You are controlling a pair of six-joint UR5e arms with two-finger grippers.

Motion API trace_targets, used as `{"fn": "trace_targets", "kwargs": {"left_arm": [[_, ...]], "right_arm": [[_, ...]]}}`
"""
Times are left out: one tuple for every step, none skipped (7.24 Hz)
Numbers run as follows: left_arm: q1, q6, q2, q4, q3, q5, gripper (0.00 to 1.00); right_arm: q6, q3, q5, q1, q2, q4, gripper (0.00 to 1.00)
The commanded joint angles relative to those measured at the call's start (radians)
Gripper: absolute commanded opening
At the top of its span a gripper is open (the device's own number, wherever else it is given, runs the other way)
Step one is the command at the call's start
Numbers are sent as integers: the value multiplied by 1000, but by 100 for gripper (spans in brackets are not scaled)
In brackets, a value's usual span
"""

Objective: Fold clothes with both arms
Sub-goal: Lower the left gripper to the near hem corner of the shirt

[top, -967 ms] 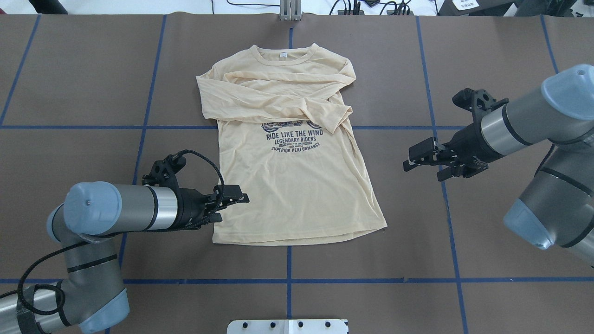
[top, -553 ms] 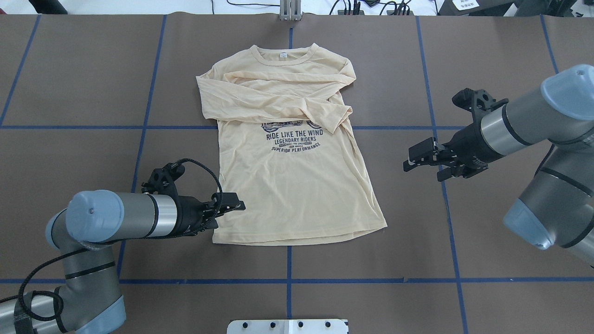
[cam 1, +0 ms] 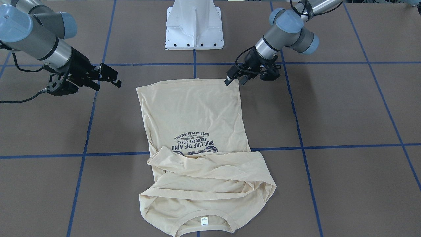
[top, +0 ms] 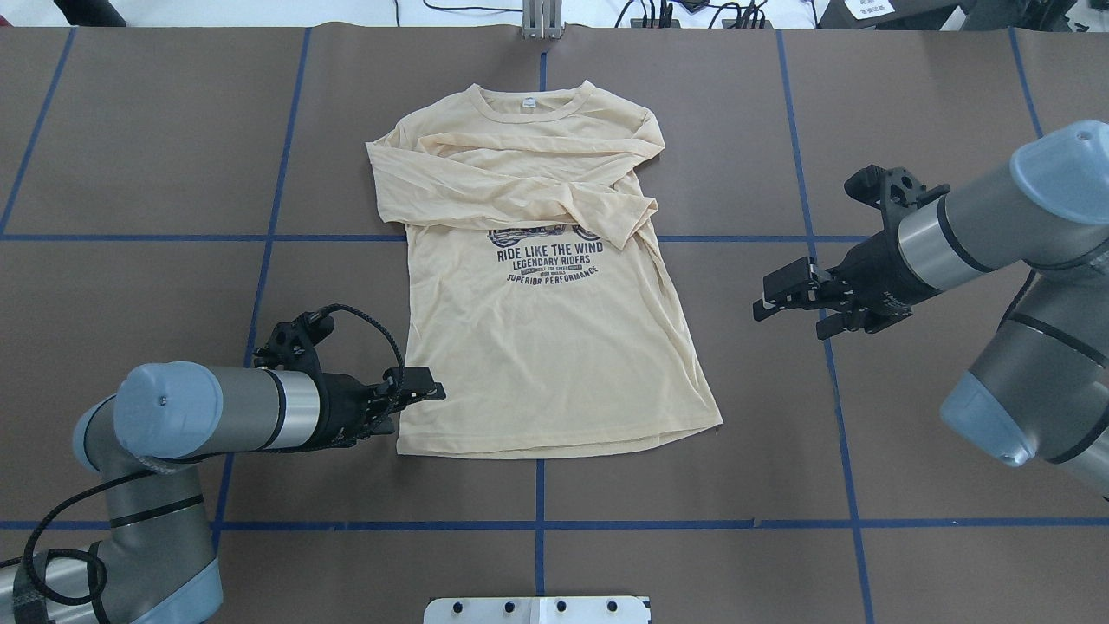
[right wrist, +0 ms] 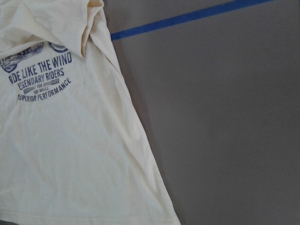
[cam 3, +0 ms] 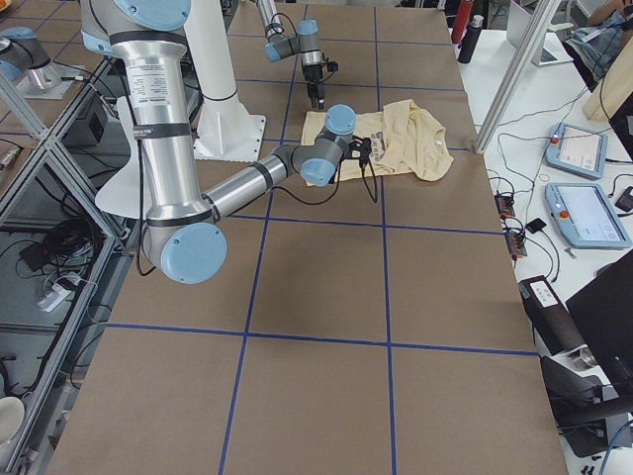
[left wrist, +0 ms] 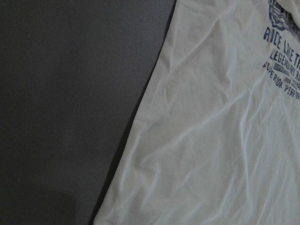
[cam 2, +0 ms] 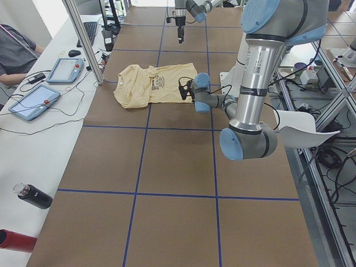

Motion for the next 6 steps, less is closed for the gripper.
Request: {"fn": "trace_targets", "kwargs": {"left_arm": [[11, 0, 5, 15, 0, 0, 99], [21, 0, 5, 15, 1, 2, 99], [28, -3, 3, 17, 1, 2, 99], [34, -3, 3, 17, 3, 2, 99], [34, -3, 1, 17, 3, 2, 99], [34, -3, -3, 17, 3, 2, 96]], "right_arm": [[0, 0, 2, 1, 1, 0, 100], [0, 0, 2, 1, 1, 0, 100], [0, 3, 6, 1, 0, 0, 100], [0, 5, 11, 3, 0, 0, 100], [0, 3, 12, 3, 0, 0, 100], [0, 3, 12, 3, 0, 0, 100]]}}
